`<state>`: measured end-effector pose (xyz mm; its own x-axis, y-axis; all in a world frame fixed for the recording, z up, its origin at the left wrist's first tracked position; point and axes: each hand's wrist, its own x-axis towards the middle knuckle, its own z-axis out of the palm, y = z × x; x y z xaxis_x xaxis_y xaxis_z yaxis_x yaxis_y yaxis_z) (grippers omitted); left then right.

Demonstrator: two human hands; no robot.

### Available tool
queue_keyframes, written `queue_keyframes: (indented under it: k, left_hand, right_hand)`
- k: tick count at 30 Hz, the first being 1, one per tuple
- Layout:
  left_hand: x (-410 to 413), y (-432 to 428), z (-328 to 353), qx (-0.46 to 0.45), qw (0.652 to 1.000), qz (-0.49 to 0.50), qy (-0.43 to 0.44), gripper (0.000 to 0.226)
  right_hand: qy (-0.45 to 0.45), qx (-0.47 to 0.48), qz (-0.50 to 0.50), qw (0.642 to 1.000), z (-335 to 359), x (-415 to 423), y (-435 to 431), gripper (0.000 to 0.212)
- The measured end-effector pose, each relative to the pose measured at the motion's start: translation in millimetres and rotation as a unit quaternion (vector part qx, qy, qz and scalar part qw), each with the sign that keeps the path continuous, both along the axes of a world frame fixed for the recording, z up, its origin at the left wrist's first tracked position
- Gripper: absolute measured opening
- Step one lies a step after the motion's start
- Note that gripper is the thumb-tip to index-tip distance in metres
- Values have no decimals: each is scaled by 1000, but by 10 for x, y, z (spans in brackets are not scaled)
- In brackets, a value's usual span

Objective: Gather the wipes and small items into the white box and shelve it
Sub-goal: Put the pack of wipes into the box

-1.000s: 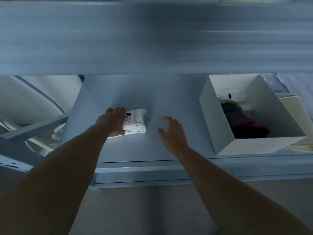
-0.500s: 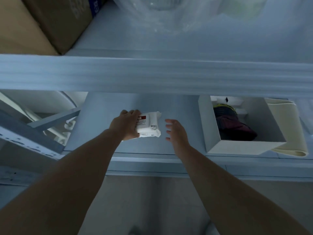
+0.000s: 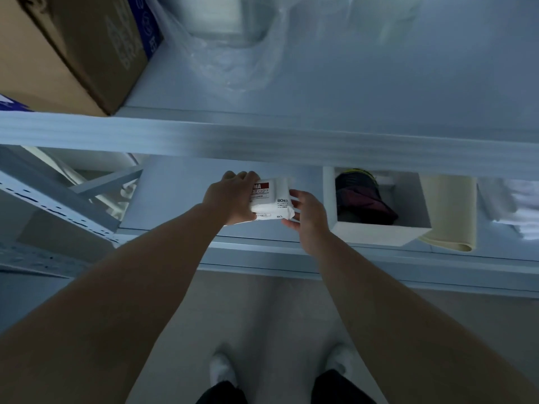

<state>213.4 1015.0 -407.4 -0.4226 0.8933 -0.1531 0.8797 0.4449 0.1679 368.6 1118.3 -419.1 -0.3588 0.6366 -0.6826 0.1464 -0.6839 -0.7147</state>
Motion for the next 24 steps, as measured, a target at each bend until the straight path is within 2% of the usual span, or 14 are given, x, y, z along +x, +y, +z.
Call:
queue_keyframes:
  k: [4,7,13,17,20,24]
  left_hand:
    - [217,99,159,15,1000,-3,12,80]
    - [391,190,253,27,999,-8,16,81]
    - [698,458,407,54,998,-5,25,88]
    - [887,641,457,69,996,-17,47,85]
    - [1050,796,481,74,995,-30,56,83]
    - [1288,1058,514,77,993,-47,74,69]
  right_hand:
    - [-6,11,4,1000,204,205,141,17]
    - [-6,23,15,1000,293,372,258,24]
    - [53,56,6,997,358,725,572,35]
    - [13,75,1,997,403,848,775,26]
    - [-11,75,-25,997,416,992,914,30]
    - [0,101,-51,994,397,1247,1105,35]
